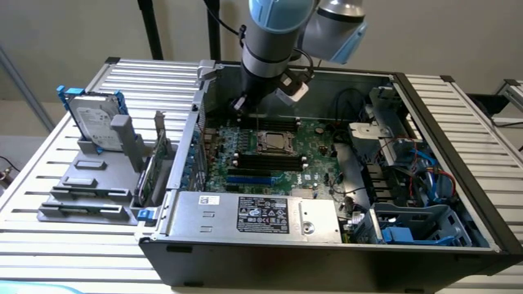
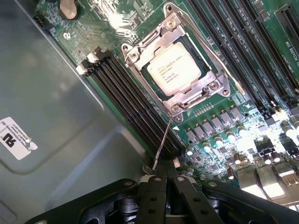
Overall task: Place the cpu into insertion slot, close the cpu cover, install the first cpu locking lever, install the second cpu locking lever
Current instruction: 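Install the first cpu locking lever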
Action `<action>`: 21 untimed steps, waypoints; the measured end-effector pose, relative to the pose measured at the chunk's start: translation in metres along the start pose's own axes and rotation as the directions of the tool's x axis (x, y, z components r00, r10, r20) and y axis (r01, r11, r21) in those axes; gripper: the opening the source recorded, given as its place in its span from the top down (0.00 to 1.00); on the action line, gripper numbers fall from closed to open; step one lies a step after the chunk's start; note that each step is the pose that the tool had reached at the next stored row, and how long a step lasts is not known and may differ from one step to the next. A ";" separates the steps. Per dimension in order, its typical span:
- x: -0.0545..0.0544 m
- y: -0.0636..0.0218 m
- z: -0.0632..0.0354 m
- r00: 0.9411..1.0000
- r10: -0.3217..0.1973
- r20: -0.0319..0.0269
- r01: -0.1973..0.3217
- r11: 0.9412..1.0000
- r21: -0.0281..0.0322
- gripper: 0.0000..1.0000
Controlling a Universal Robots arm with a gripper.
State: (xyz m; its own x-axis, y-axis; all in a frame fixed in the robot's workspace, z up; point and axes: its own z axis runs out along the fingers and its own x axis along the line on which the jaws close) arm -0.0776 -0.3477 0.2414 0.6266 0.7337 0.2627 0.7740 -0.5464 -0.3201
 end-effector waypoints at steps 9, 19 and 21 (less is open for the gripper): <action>0.008 0.0121 -0.0020 1.000 -0.004 -0.005 0.004 1.000 -0.006 0.89; 0.002 0.0231 0.0002 1.000 -0.005 -0.010 0.005 1.000 -0.005 0.89; 0.000 0.0248 0.0029 1.000 -0.006 -0.014 0.006 1.000 -0.005 0.89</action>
State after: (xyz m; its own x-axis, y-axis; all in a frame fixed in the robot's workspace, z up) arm -0.0586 -0.3601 0.2309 0.6232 0.7314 0.2770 0.7780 -0.5440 -0.3142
